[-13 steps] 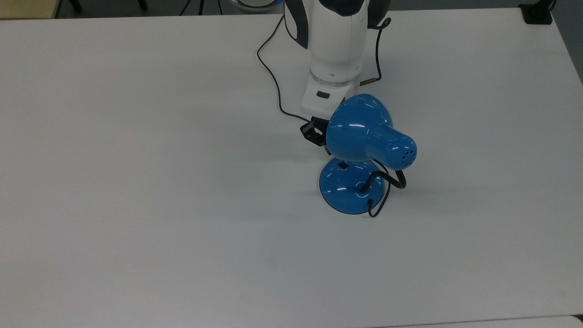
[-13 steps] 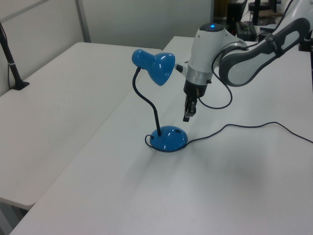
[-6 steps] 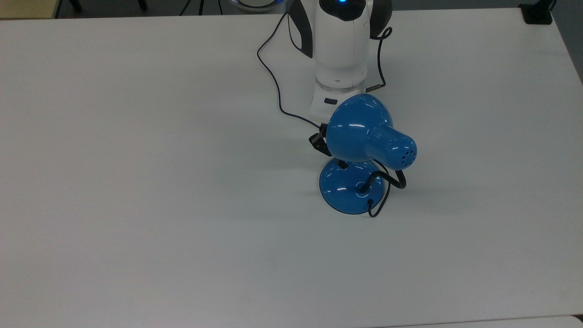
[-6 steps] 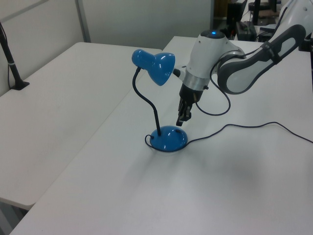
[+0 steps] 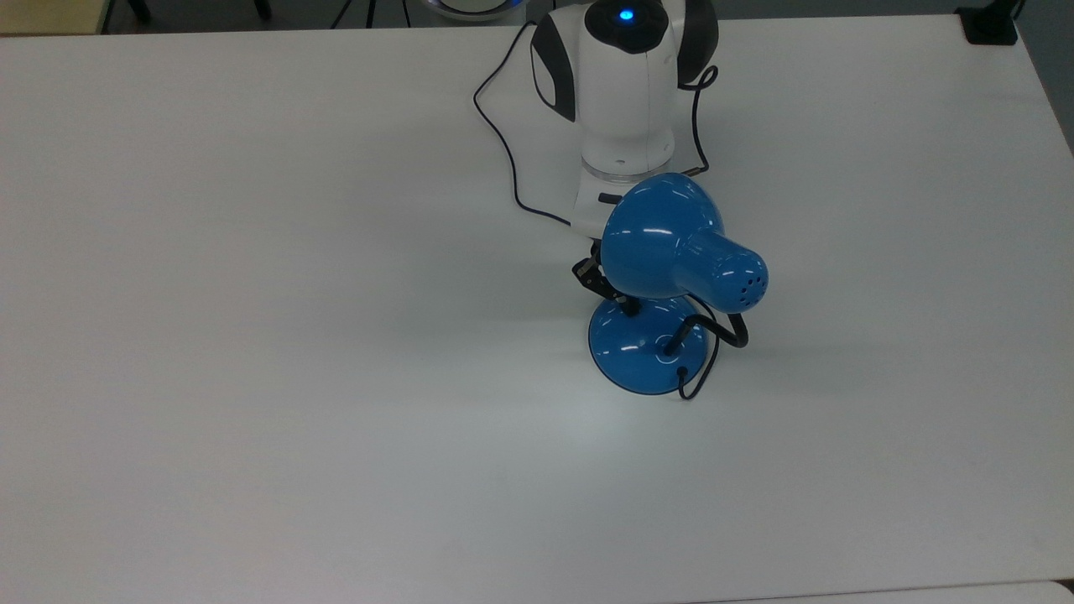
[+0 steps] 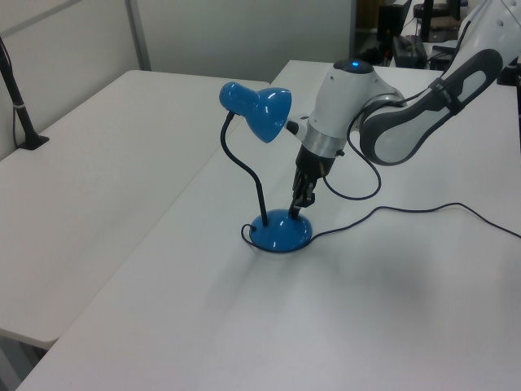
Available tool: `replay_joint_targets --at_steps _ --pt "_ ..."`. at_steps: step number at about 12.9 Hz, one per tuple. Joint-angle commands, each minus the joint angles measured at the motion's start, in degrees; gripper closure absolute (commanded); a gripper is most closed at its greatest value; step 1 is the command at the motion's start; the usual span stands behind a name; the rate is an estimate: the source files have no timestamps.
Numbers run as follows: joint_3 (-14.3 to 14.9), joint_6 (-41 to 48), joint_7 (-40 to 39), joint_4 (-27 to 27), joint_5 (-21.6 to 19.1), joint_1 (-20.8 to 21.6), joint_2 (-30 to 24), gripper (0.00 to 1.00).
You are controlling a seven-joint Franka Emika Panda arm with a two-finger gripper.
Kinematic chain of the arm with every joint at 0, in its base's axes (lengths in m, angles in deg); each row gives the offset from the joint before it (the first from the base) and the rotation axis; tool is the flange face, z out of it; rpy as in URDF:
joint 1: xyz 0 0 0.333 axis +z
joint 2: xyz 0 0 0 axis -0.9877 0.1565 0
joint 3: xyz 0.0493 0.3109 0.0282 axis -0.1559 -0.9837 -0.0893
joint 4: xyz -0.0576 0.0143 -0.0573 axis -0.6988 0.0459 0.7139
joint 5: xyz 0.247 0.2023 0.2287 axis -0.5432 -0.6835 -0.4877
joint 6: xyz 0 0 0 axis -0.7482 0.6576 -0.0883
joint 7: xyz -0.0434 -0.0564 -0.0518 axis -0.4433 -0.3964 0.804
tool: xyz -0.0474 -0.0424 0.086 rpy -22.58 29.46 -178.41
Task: Turn on the lamp
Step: 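Press down on the lamp base switch with the gripper fingers, then lift the gripper up off the switch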
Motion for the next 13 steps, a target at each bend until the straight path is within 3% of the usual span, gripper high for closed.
replay_joint_targets --at_steps 1,4,7,13 --pt "-0.6 -2.0 -1.6 0.0 0.7 0.1 1.2 1.0" --pt "-0.8 -1.9 -1.5 0.1 0.5 -0.2 0.8 1.0" --pt "-0.8 0.9 0.9 1.6 0.1 -0.6 -2.9 1.0" --pt "-0.3 22.8 2.7 1.4 0.1 -3.8 -10.4 1.0"
